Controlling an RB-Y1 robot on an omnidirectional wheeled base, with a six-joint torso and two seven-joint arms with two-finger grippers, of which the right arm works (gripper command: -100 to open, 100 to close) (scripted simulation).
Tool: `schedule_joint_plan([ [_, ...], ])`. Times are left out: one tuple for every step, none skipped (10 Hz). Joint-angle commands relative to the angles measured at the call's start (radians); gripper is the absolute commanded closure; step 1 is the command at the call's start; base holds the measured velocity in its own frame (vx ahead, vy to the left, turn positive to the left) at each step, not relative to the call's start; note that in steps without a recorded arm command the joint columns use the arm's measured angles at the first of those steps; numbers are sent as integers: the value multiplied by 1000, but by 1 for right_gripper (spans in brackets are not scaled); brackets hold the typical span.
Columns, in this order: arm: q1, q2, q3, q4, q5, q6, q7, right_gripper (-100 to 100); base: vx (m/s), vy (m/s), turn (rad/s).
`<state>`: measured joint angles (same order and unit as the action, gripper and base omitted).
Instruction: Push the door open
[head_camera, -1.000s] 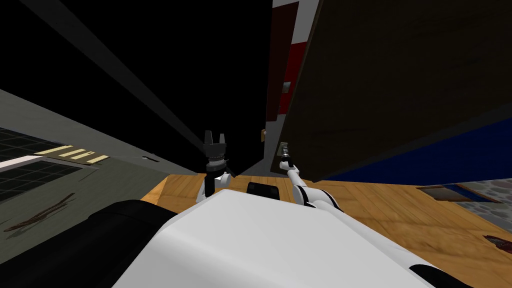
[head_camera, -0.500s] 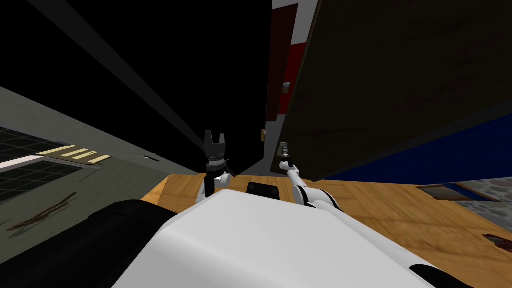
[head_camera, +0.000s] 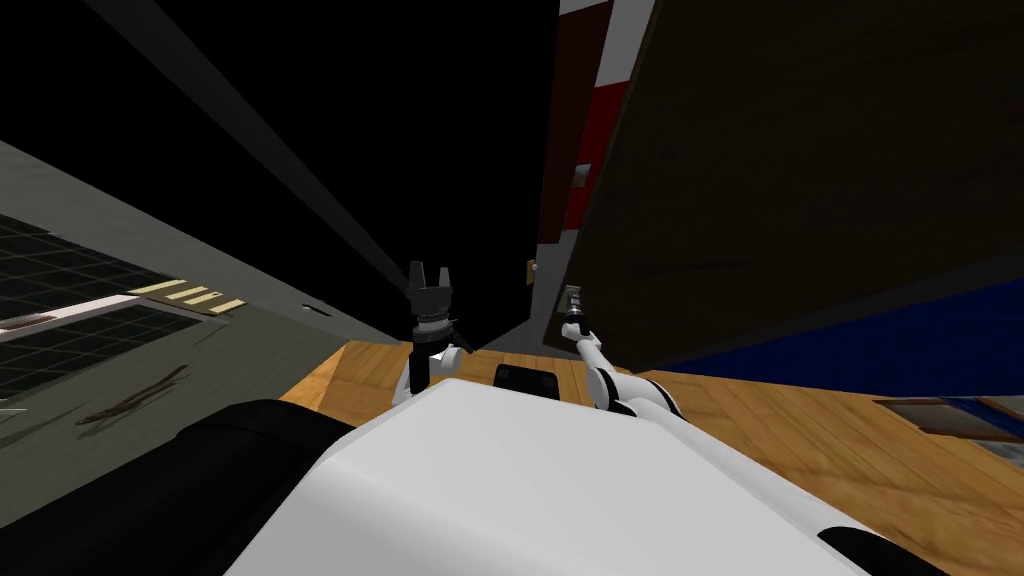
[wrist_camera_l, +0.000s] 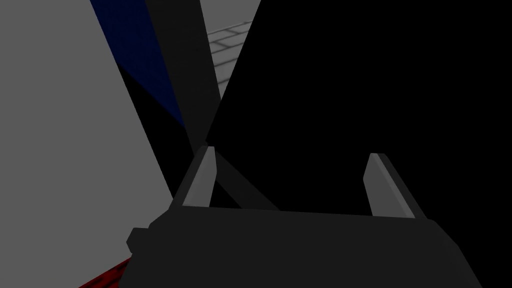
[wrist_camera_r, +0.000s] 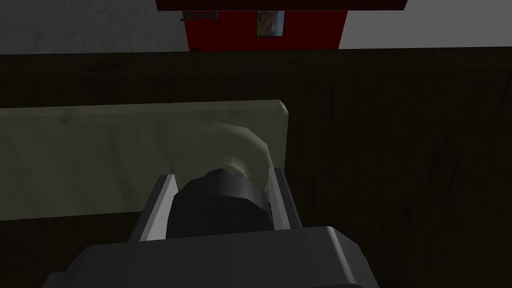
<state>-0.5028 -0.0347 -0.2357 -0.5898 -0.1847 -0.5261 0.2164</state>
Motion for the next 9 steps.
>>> schedule_joint_plan([
  [12,0,-15,-46,-3,2,15,100,59,-19,46],
  [7,-5,-48,-45,-14,-10,39,100,76,-23,126],
  [5,-7,-68,-45,-21,-18,52,100,90,-32,158],
  [2,-10,-88,-44,-27,-26,66,100,100,-40,166],
  [-1,-12,-110,-43,-35,-34,81,100,93,-42,158],
  [-1,-12,-110,-43,-35,-34,81,100,65,-27,46],
  [-1,-12,-110,-38,-35,-34,81,100,35,-5,-8],
  [-1,-12,-110,-43,-35,-34,81,100,7,7,-4],
  [-1,-12,-110,-43,-35,-34,81,100,-11,7,-12],
])
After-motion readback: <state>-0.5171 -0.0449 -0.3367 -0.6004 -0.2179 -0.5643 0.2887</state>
